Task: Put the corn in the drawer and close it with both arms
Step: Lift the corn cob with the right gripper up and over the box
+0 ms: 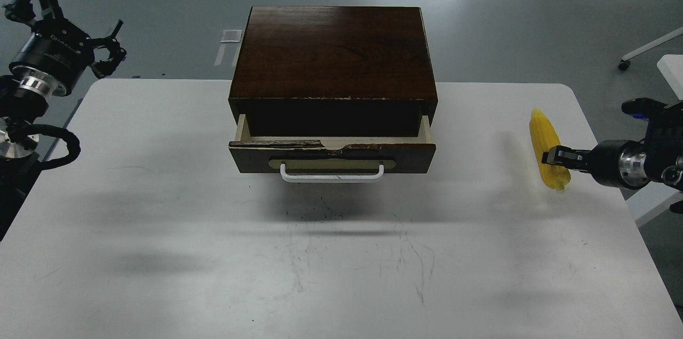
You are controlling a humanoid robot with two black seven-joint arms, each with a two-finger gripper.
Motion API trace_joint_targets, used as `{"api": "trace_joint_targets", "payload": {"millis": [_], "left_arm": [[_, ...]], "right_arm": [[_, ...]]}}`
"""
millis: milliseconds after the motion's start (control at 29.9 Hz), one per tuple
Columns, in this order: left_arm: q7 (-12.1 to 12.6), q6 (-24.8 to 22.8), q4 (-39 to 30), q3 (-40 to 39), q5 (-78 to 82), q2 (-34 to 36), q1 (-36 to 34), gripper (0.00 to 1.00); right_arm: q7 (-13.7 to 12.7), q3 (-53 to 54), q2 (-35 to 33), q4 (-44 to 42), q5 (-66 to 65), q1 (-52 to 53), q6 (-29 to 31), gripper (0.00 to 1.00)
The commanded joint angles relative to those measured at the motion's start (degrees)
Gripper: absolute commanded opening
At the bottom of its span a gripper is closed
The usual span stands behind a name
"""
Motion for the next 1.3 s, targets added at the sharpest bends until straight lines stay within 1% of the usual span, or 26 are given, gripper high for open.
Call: {"api": "trace_joint_targets", "payload": {"millis": [0, 67, 100, 167, 201, 267, 368, 468, 502, 568, 702, 769, 836, 970, 1036, 1103, 1271], "left_arm": [[0.0, 0.0, -0.1, 0.0, 0.0, 0.2, -0.2, 0.98], [0.1, 0.0, -0.3, 0.0, 0.0, 0.5, -0.2, 0.98], [0.1, 0.0, -0.3, 0.0, 0.0, 0.5, -0.2, 0.98], [0.2, 0.0, -0.4, 0.1, 0.0, 1.6, -0.2, 0.98], [0.2, 0.0, -0.4, 0.1, 0.1, 1.7, -0.2, 0.98], [0.2, 0.0, -0.4, 0.1, 0.0, 1.8, -0.4, 0.98], [0.3, 0.0, -0.4, 0.1, 0.1, 1.8, -0.5, 0.98], [0.5, 0.0, -0.5, 0.1, 0.2, 2.4, -0.6, 0.98], [0.5, 0.0, -0.5, 0.1, 0.2, 2.5, -0.6, 0.98], [0.6, 0.0, -0.5, 0.2, 0.2, 3.5, -0.6, 0.98], [0.6, 0.0, -0.6, 0.1, 0.2, 4.2, -0.7, 0.98], [0.5, 0.0, -1.1, 0.1, 0.2, 4.9, -0.8, 0.98], [0.5, 0.0, -3.0, 0.1, 0.1, 6.7, -0.8, 0.98], [0.5, 0.0, -5.8, 0.1, 0.1, 9.0, -0.4, 0.98], [0.4, 0.0, -6.5, 0.1, 0.1, 9.5, -0.4, 0.98], [0.4, 0.0, -6.4, 0.1, 0.1, 9.6, -0.4, 0.98], [0.5, 0.0, -6.4, 0.1, 0.1, 9.7, -0.4, 0.98]], "right_arm": [[0.0, -0.1, -6.1, 5.6, 0.0, 4.6, 0.3, 0.24], [0.0, -0.2, -8.9, 7.8, -0.3, 7.5, 0.4, 0.24], [0.0, -0.2, -8.9, 7.8, -0.4, 7.5, 0.4, 0.24], [0.2, -0.1, -12.8, 9.0, -3.5, 12.0, 0.4, 0.24], [0.5, 0.0, -13.6, 9.1, -4.6, 13.1, 0.5, 0.24], [3.1, 0.0, -16.5, 10.0, -6.7, 17.7, 0.7, 0.24], [4.6, 0.0, -18.5, 11.0, -7.4, 22.4, 1.6, 0.24], [5.4, 0.0, -19.1, 13.7, -9.5, 28.1, 2.0, 0.24], [5.4, 0.0, -19.1, 13.7, -9.5, 28.1, 2.0, 0.24], [7.0, 0.2, -18.9, 16.7, -12.6, 31.4, 2.0, 0.24], [8.5, 0.3, -18.3, 20.2, -19.7, 36.3, 2.0, 0.23], [9.2, 0.5, -17.2, 20.4, -21.4, 37.7, 2.0, 0.23], [11.1, 0.5, -13.0, 20.4, -22.4, 39.0, 2.0, 0.21], [12.1, 0.8, -7.8, 20.5, -22.5, 40.7, 1.8, 0.18], [13.3, 1.4, -2.6, 20.9, -22.8, 41.2, 1.6, 0.17], [13.7, 1.6, 1.1, 21.5, -24.5, 42.1, 1.6, 0.17], [14.5, 1.6, 7.9, 22.4, -31.5, 42.7, 1.5, 0.17]]}}
